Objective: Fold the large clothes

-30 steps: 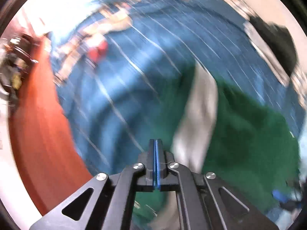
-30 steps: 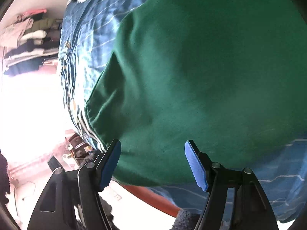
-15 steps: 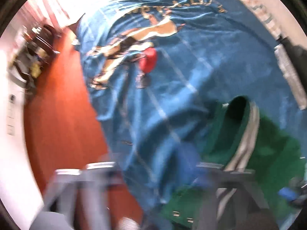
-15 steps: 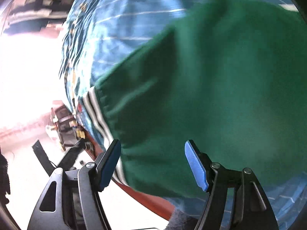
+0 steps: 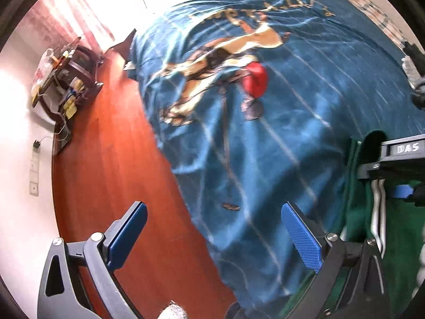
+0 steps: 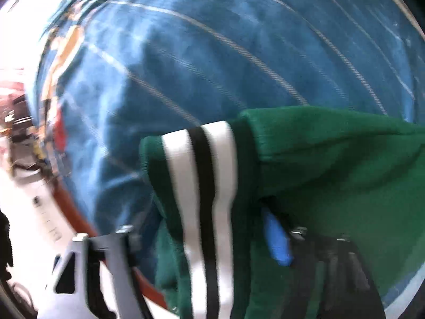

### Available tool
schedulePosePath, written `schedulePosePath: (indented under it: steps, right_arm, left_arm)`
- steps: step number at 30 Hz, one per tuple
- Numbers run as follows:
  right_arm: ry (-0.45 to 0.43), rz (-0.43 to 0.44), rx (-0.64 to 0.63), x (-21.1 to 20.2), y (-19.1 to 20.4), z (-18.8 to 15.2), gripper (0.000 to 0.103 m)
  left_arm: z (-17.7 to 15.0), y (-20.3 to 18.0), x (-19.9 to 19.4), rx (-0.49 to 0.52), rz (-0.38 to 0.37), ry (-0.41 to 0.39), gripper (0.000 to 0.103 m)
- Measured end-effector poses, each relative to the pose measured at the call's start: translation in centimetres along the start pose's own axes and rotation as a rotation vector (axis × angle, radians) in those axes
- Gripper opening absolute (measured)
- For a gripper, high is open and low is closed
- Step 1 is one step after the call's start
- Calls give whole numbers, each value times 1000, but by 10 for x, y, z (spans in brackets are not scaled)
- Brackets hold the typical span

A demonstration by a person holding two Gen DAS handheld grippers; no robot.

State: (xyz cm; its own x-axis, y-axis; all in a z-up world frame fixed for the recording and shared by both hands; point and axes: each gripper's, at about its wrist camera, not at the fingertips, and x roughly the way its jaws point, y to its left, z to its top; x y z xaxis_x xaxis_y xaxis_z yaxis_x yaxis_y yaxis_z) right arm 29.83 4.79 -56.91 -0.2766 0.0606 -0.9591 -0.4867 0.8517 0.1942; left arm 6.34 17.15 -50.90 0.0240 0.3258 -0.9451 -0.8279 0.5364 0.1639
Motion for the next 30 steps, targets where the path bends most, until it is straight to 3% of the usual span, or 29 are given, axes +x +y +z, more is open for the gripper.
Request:
schedulePosePath:
  steps: [1, 4, 6, 14, 15, 17, 19, 21, 25, 27, 29, 30]
  right_arm:
    - [-13, 18, 23, -4, -7, -1, 40]
    - [-48, 100, 99, -19, -35, -7, 16]
    - [-52, 179, 142, -29, -48, -12, 15]
    - [-68, 269, 201, -57, -29, -7, 15]
    - [-56, 255, 211, -50, -26, -5, 16]
    - [12, 225, 216, -23, -25, -1, 33]
    - [64, 319, 263, -18, -26, 9, 65]
    - [71, 461, 286, -30, -32, 8, 81]
    - [37, 681, 277, -62, -61, -16, 81]
    - [83, 740, 308, -49, -74, -28, 81]
    - [210, 777, 324, -4, -75, -38, 81]
    - [233, 789, 331, 7, -79, -39, 81]
  left_arm:
    - [-2, 5, 1, -10, -8, 4, 103]
    - [-8, 15, 4, -51, -35, 20, 103]
    - [-12, 21, 6, -67, -48, 34, 103]
    - [-21, 32, 13, -68, -54, 79, 103]
    - [-20, 32, 13, -63, -55, 79, 103]
    - [-18, 33, 9, -58, -55, 78, 103]
    - [-16, 35, 0, -69, -82, 78, 103]
    - [-17, 36, -12, -87, -114, 83, 103]
    - [-24, 28, -35, -85, -170, 93, 103]
    - [-30, 18, -42, -64, -184, 100, 103]
    - [-34, 3, -44, -29, -204, 110, 103]
    - [-35, -3, -44, -12, -207, 117, 103]
